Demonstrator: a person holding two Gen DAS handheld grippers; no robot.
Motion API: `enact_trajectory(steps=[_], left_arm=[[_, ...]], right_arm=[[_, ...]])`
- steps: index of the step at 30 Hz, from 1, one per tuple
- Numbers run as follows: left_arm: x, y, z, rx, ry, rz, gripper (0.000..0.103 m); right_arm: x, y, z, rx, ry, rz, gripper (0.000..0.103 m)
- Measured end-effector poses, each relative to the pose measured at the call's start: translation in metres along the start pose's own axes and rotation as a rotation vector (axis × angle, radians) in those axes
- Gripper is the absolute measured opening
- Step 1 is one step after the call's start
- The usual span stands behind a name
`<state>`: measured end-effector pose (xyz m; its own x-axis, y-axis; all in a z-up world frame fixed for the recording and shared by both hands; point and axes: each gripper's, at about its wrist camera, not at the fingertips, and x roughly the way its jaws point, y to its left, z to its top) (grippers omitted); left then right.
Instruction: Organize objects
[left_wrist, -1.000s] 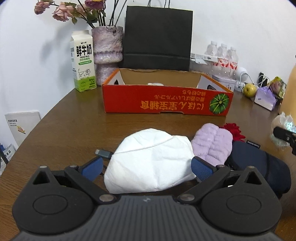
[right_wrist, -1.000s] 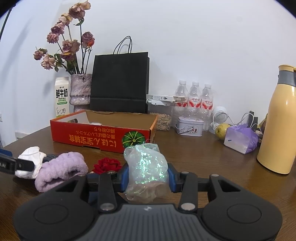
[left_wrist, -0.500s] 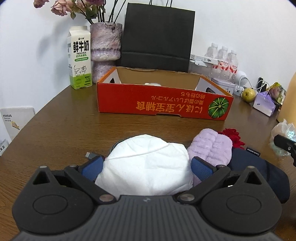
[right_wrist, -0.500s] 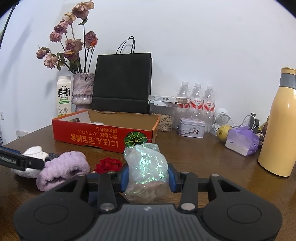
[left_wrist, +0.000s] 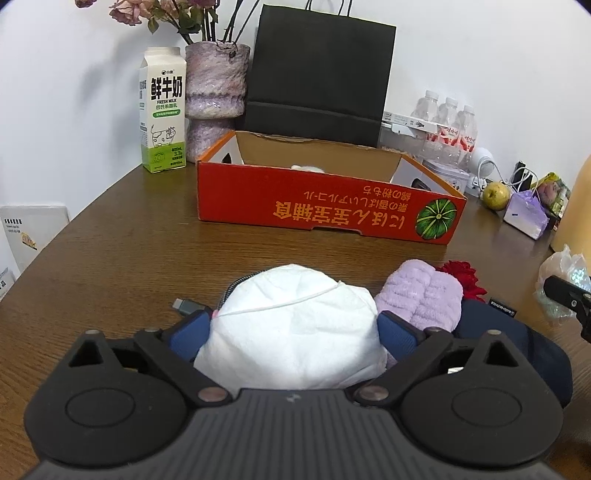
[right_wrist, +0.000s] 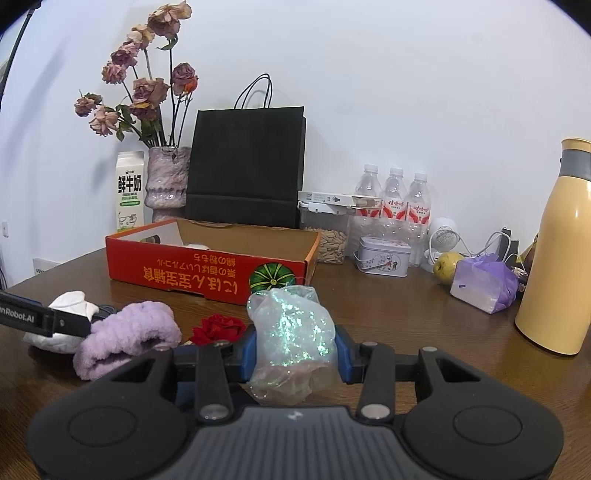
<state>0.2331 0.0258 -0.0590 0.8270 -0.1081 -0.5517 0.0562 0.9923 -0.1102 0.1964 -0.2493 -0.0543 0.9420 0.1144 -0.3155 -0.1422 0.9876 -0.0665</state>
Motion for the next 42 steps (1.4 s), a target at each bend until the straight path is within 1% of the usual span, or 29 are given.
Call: enact_trajectory(steps=[3, 6, 7, 8, 13, 15, 17, 18, 19, 22, 28, 32, 36, 39, 42], left_arm=[[-0.003, 0.000, 0.000, 0.005, 0.003, -0.005, 0.094], [-0.008, 0.002, 0.000, 0.003, -0.009, -0.009, 0.093], [-0.010, 0.002, 0.000, 0.004, -0.015, -0.006, 0.089], [-0.012, 0.001, 0.000, 0.007, -0.021, -0.005, 0.079], [-0.017, 0.000, -0.002, 0.020, -0.028, 0.003, 0.074], [-0.018, -0.001, -0.003, 0.020, -0.031, 0.004, 0.076], [-0.019, 0.000, -0.003, 0.018, -0.031, 0.011, 0.090], [-0.020, 0.000, -0.004, 0.018, -0.032, 0.017, 0.094], [-0.021, 0.001, -0.005, 0.016, -0.034, 0.026, 0.103], [-0.023, 0.006, -0.006, 0.011, -0.033, 0.042, 0.103], [-0.009, 0.012, -0.008, -0.006, 0.051, 0.045, 0.103], [-0.005, 0.012, -0.007, -0.003, 0.057, 0.027, 0.103], [0.002, 0.013, -0.007, -0.006, 0.081, 0.025, 0.103], [-0.002, 0.015, -0.006, -0.020, 0.057, 0.010, 0.103], [-0.006, 0.018, -0.004, -0.048, 0.030, -0.031, 0.103]], right_arm=[[0.000, 0.000, 0.000, 0.001, -0.001, 0.000, 0.041], [-0.001, 0.000, 0.000, 0.000, -0.006, 0.002, 0.041], [-0.001, 0.000, 0.000, 0.000, -0.007, 0.003, 0.041], [-0.001, 0.000, 0.001, 0.000, -0.007, 0.004, 0.041], [-0.001, 0.000, 0.001, -0.001, -0.007, 0.004, 0.041], [-0.001, 0.000, 0.001, 0.000, -0.007, 0.003, 0.041], [-0.001, 0.000, 0.001, 0.000, -0.008, 0.004, 0.041], [-0.001, 0.000, 0.001, -0.001, -0.008, 0.004, 0.041], [-0.001, 0.000, 0.001, -0.001, -0.008, 0.003, 0.041], [-0.001, 0.000, 0.001, -0.001, -0.008, 0.004, 0.041], [-0.004, 0.002, 0.001, -0.011, -0.018, 0.006, 0.041], [-0.005, 0.002, 0.001, -0.015, -0.019, 0.010, 0.041], [-0.005, 0.003, 0.001, -0.015, -0.018, 0.012, 0.041], [-0.005, 0.003, 0.001, -0.015, -0.018, 0.012, 0.041], [-0.005, 0.003, 0.001, -0.015, -0.017, 0.012, 0.042]])
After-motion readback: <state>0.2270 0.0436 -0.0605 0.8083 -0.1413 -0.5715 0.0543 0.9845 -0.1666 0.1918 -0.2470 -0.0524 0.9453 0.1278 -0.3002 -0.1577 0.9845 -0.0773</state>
